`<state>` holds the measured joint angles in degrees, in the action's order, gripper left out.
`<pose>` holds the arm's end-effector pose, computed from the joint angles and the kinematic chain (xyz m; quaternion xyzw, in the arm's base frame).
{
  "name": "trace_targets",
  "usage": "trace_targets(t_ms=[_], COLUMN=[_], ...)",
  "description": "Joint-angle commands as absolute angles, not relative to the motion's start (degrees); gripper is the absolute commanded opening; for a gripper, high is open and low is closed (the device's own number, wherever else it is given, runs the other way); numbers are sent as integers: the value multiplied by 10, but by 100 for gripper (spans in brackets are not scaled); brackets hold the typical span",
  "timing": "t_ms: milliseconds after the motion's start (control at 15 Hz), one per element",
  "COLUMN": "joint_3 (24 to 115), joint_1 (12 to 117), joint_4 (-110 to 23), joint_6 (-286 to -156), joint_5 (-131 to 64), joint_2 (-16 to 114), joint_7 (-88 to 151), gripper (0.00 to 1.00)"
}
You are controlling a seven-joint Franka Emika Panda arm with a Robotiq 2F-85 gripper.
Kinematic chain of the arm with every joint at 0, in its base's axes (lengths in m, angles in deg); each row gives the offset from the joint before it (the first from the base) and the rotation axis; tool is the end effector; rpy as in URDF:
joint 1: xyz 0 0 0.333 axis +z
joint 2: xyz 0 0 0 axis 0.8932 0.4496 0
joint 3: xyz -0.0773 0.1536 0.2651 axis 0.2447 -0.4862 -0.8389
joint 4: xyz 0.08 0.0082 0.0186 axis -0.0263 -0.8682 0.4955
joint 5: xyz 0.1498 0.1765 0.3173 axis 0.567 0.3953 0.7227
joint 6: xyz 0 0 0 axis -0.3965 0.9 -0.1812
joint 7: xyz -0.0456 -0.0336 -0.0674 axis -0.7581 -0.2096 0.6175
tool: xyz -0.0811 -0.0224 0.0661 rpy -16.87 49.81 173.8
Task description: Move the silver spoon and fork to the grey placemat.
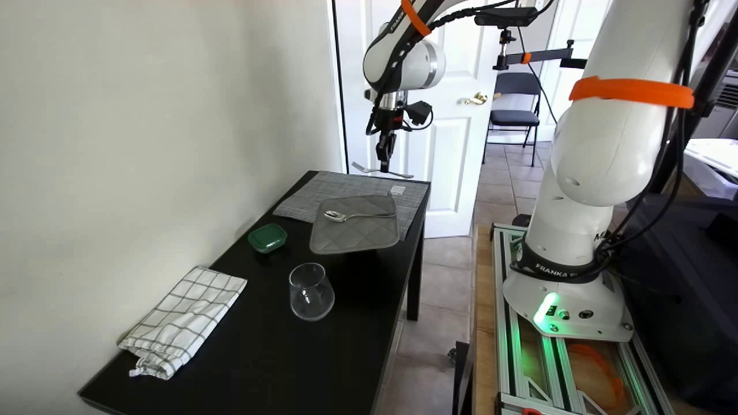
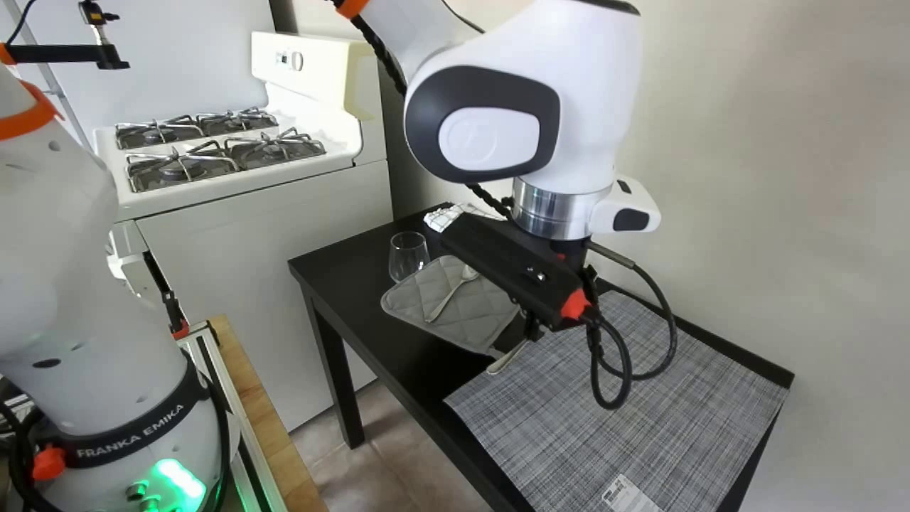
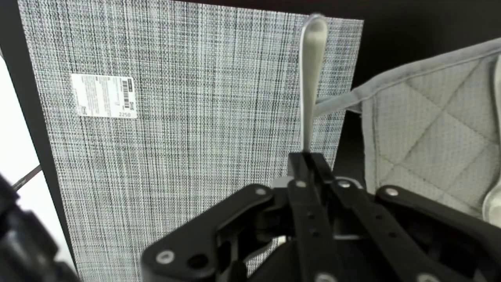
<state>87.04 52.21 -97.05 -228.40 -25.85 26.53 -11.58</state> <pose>0.3822 -0.2423 0.3129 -0.9985 -0.0218 -0.0439 0.0260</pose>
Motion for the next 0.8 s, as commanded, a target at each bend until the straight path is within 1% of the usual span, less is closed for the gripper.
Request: trace_targets(t_ms=[0,267,733], joint_3=[870,845,787], joint_1=[510,484,419], joint_4=[-961,-940,-881], joint_6=[-2340,-2376,-2377], joint_5=[-206,-129,-77], joint_2=[338,401,487], joint_7=[-179,-240,-292], gripper=[2,2,2])
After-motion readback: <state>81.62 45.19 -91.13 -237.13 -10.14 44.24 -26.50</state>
